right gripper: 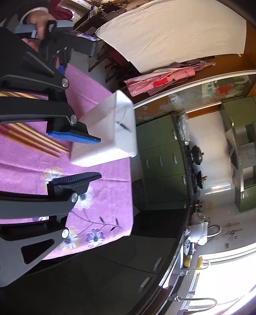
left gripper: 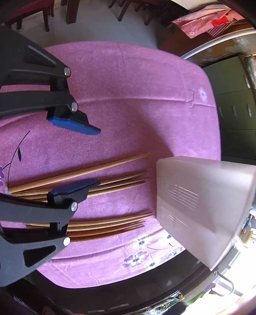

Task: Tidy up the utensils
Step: 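Lower the left gripper to a wooden chopstick and close on it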

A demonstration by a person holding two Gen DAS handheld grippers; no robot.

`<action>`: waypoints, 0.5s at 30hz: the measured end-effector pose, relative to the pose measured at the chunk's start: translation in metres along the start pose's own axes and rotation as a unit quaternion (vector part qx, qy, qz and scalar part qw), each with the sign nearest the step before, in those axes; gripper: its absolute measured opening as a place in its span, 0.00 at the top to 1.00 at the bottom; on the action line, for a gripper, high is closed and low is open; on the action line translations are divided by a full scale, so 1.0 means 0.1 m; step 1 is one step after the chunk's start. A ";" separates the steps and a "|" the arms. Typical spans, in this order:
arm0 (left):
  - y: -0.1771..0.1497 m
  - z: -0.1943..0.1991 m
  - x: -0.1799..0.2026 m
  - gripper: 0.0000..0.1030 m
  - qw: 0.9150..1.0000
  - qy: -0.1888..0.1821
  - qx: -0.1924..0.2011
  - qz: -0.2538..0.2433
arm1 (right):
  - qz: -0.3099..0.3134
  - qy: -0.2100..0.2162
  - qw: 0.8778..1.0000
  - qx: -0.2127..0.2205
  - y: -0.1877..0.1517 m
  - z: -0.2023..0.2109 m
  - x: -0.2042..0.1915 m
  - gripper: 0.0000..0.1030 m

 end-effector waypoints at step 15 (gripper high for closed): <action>0.27 -0.45 0.24 0.75 0.997 0.034 -0.069 0.014 | -0.057 -0.003 0.994 -0.088 -0.59 -0.38 0.50 0.70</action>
Point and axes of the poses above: each gripper's, at about its wrist camera, not at the fingertips, and z roughly against the way its jaws point, x to its right, y to its top, the point moved 1 cm from there along -z, roughly the way its jaws point, and after that the axes turned 6 degrees about y, right-handed, at the moved point
